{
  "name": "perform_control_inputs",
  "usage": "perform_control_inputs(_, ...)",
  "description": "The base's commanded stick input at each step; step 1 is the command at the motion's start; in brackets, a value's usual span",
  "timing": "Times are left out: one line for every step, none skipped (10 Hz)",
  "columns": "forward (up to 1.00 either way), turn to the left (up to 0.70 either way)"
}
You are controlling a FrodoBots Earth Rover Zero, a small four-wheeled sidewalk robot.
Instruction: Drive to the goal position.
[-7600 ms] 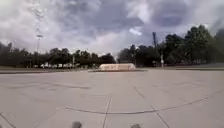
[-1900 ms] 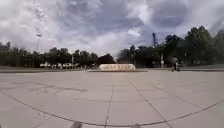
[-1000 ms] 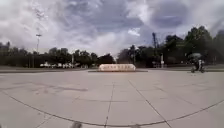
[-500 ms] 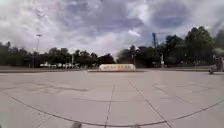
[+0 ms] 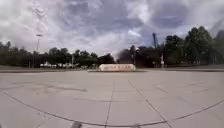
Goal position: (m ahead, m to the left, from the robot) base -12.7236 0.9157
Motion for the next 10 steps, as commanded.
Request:
perform_control_inputs(0.06,0.0)
perform_control_inputs(0.06,0.0)
perform_control_inputs(0.06,0.0)
perform_control_inputs(0.06,0.0)
perform_control_inputs(0.06,0.0)
perform_control_inputs(0.07,0.0)
perform_control_inputs(0.06,0.0)
perform_control_inputs(0.06,0.0)
perform_control_inputs(0.06,0.0)
perform_control_inputs(0.06,0.0)
